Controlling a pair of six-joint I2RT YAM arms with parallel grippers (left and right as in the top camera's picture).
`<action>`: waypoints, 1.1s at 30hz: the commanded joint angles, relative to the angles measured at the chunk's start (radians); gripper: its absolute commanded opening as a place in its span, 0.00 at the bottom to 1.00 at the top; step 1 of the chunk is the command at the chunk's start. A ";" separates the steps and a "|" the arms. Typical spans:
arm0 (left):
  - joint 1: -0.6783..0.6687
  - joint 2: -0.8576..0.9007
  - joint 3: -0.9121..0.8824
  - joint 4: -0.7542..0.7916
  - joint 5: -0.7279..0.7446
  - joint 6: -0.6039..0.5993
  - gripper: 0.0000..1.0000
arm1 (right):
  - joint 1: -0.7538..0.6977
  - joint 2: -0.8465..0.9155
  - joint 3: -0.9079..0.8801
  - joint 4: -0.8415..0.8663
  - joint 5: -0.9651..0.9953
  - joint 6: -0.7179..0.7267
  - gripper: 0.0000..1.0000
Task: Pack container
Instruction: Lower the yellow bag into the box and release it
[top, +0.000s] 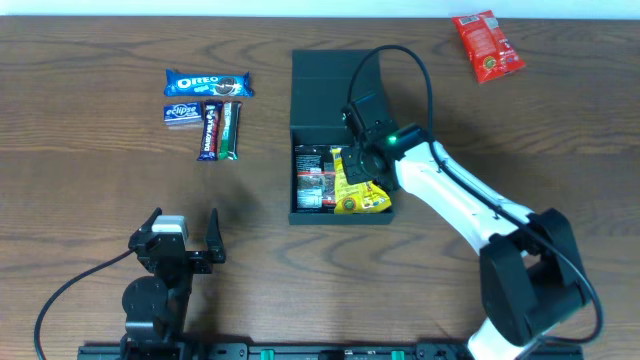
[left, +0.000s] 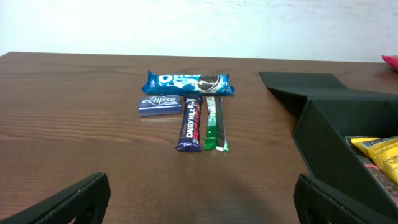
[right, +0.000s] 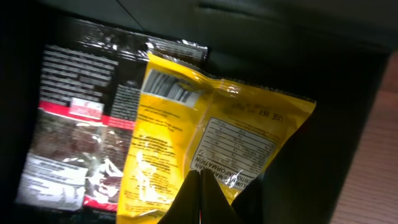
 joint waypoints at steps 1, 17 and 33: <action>0.006 -0.006 -0.027 -0.010 0.003 0.006 0.95 | 0.001 0.057 0.012 -0.003 0.026 0.013 0.01; 0.006 -0.006 -0.027 -0.010 0.003 0.006 0.96 | -0.003 0.137 0.029 -0.060 0.156 0.097 0.01; 0.006 -0.006 -0.027 -0.010 0.003 0.006 0.95 | -0.024 0.014 0.292 -0.136 0.043 0.039 0.01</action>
